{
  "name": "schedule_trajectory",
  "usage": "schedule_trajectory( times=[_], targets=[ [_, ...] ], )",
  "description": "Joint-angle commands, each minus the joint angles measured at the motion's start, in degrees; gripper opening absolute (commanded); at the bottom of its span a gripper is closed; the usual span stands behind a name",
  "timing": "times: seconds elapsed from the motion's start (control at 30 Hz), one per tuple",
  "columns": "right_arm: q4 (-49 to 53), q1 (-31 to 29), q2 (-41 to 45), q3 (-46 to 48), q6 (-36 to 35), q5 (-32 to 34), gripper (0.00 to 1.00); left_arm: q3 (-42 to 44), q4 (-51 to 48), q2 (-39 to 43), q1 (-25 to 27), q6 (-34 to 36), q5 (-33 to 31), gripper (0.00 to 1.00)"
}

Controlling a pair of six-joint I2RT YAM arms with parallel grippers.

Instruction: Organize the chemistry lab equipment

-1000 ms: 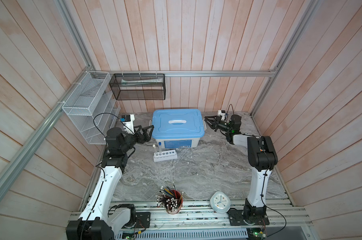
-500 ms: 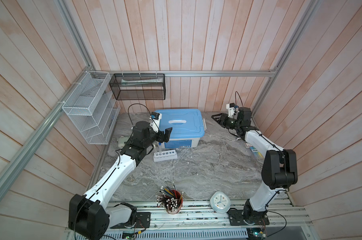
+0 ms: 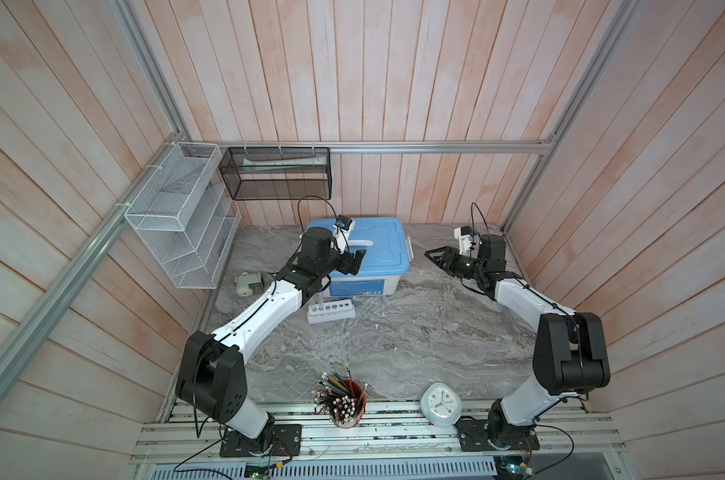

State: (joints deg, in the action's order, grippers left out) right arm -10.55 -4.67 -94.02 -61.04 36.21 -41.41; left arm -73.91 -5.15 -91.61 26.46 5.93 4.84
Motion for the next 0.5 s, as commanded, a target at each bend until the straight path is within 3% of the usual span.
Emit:
schedule_trajectory(
  times=[0.0,0.47],
  targets=[
    [-3.3,0.0,1.5,1.0,1.0,-1.5,0.55,-3.3,-0.9,-3.3,0.5,2.2,-1.9,0.95],
    [-11.5,-0.8,-3.2,1.3,6.0,-6.3,0.63,-6.7,-0.7,-9.0,2.2,3.7,-4.4,0.94]
  ],
)
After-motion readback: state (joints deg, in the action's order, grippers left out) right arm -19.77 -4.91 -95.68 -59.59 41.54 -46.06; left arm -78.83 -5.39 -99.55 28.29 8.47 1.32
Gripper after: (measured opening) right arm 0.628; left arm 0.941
